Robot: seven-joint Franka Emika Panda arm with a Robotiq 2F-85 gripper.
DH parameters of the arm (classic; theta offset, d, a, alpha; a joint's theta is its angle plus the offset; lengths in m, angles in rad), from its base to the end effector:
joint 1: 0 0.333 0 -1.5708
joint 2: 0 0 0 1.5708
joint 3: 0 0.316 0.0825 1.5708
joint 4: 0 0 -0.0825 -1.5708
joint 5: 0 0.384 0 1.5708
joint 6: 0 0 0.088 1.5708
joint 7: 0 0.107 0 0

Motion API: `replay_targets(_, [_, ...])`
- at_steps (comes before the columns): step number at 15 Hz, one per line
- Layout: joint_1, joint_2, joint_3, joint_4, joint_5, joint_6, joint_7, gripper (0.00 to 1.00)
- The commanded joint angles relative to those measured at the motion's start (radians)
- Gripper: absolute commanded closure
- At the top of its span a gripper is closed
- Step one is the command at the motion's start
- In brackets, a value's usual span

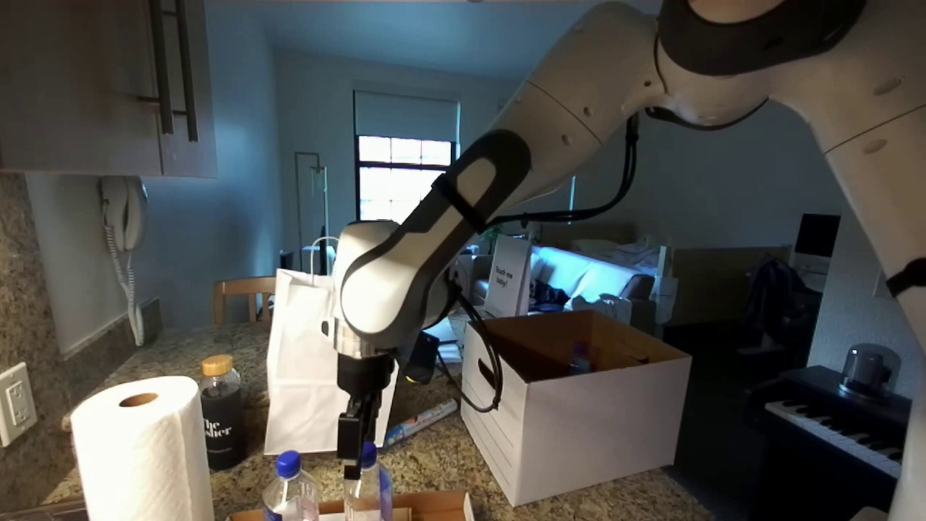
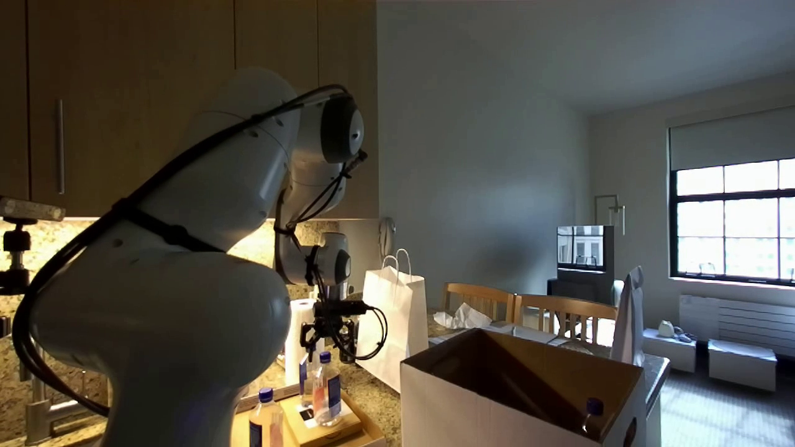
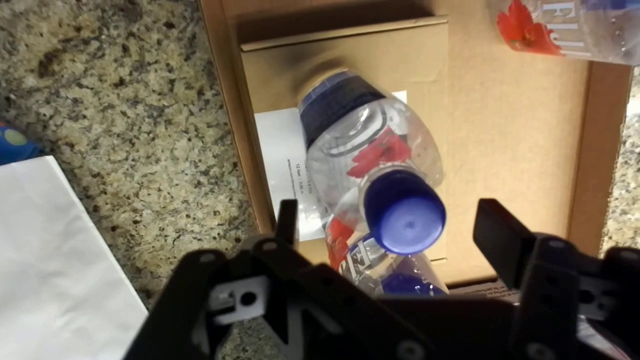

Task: Place four empty water bottles inside the white storage box on the right

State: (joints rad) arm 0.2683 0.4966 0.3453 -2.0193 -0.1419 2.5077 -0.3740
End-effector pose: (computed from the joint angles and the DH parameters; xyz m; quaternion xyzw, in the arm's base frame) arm 0.4970 0.3456 0.2176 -0.8620 -0.5054 -0.0091 0.0395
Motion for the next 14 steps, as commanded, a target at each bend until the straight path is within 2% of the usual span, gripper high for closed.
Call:
replay_targets(1, [0.022,0.016,-0.012,0.037,-0.015,-0.047,0.004,0.42])
replay_targets(8, [0.039,-0.001,-0.044,0.057,-0.017,-0.11,0.047,0.87])
replay_targets(14, [0.04,-0.011,-0.047,0.068,-0.033,-0.158,0.022,0.86])
